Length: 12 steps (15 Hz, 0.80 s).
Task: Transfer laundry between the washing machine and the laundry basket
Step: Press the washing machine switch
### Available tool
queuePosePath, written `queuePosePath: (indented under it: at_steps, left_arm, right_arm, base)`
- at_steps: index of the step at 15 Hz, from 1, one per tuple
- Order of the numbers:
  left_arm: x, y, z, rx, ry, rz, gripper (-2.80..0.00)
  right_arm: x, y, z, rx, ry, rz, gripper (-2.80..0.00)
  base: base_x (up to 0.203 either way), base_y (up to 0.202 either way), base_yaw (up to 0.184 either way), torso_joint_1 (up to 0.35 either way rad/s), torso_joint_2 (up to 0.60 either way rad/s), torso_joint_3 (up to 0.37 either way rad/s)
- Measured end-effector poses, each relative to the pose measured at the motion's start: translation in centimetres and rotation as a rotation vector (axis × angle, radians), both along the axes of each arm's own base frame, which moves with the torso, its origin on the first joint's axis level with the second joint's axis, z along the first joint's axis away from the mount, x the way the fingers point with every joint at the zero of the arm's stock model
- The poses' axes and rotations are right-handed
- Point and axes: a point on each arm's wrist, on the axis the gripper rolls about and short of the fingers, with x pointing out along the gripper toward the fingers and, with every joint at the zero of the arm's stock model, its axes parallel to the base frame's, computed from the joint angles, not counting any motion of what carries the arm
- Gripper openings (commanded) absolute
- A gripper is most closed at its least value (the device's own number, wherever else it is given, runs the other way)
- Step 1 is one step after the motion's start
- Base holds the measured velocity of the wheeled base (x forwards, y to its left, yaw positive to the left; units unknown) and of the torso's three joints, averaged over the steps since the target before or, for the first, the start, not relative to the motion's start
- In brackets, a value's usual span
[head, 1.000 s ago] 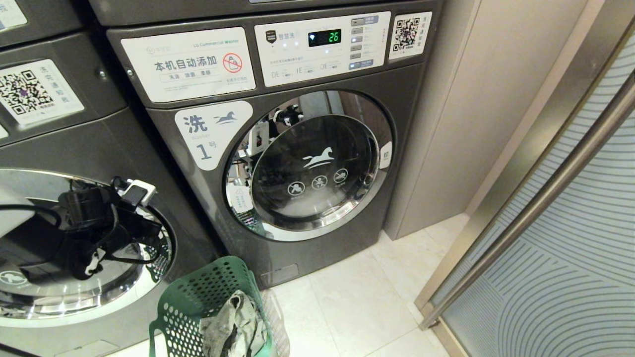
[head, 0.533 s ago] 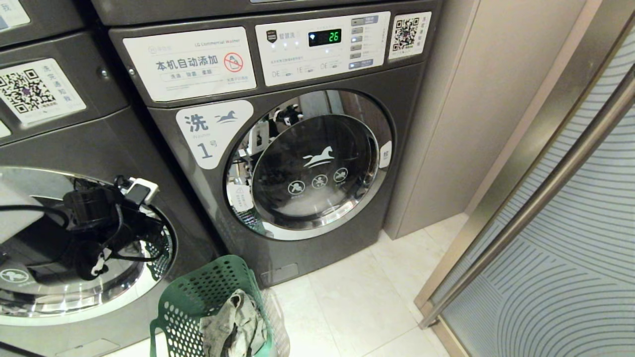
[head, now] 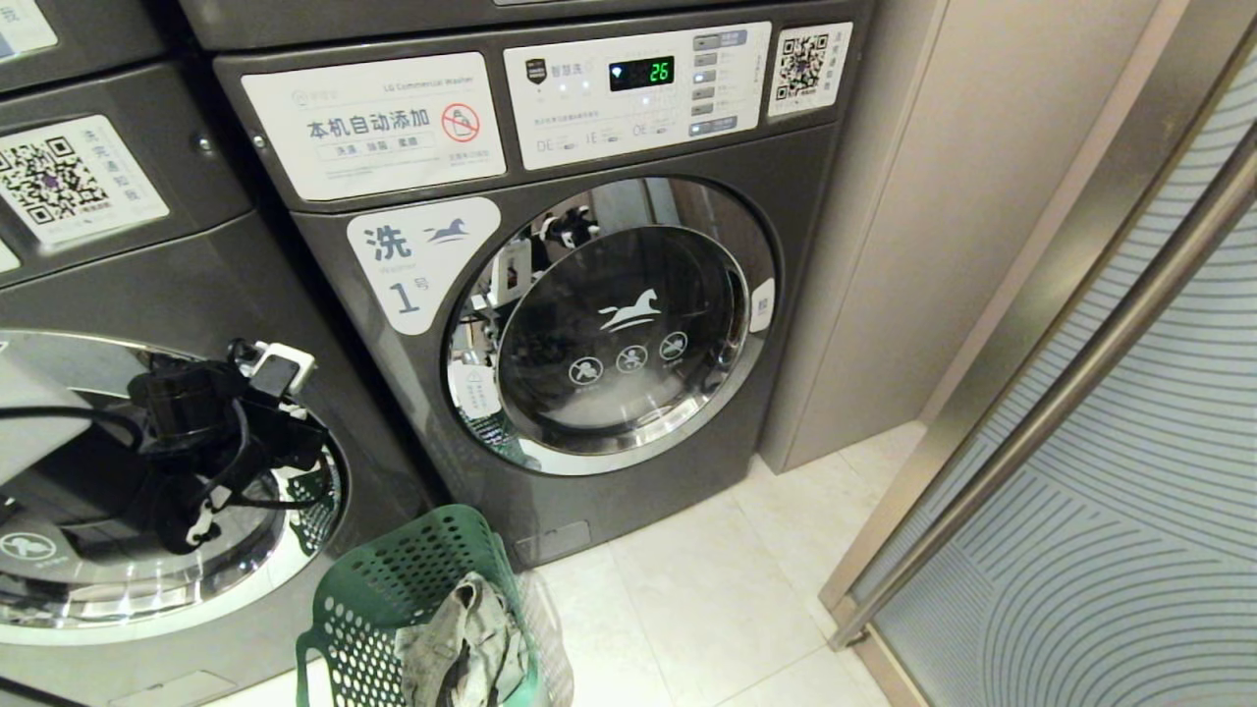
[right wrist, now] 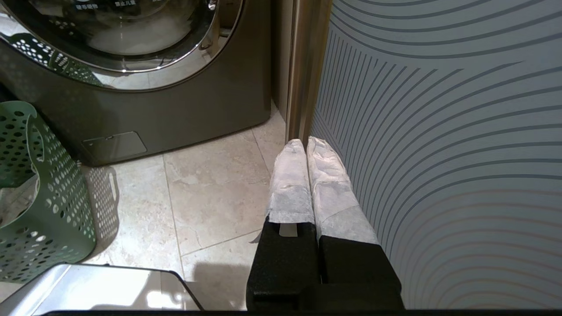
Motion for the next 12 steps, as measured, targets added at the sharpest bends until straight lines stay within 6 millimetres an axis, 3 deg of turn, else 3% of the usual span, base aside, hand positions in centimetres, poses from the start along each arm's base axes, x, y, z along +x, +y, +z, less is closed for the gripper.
queuePosePath:
  at_steps: [12]
  left_arm:
    - [-0.66, 0.02, -0.71, 0.003, 0.046, 0.056, -2.8]
  right_arm:
    - [0.0, 0.0, 0.0, 0.0, 0.0, 0.0, -2.8]
  base:
    - [0.0, 0.0, 0.0, 0.0, 0.0, 0.0]
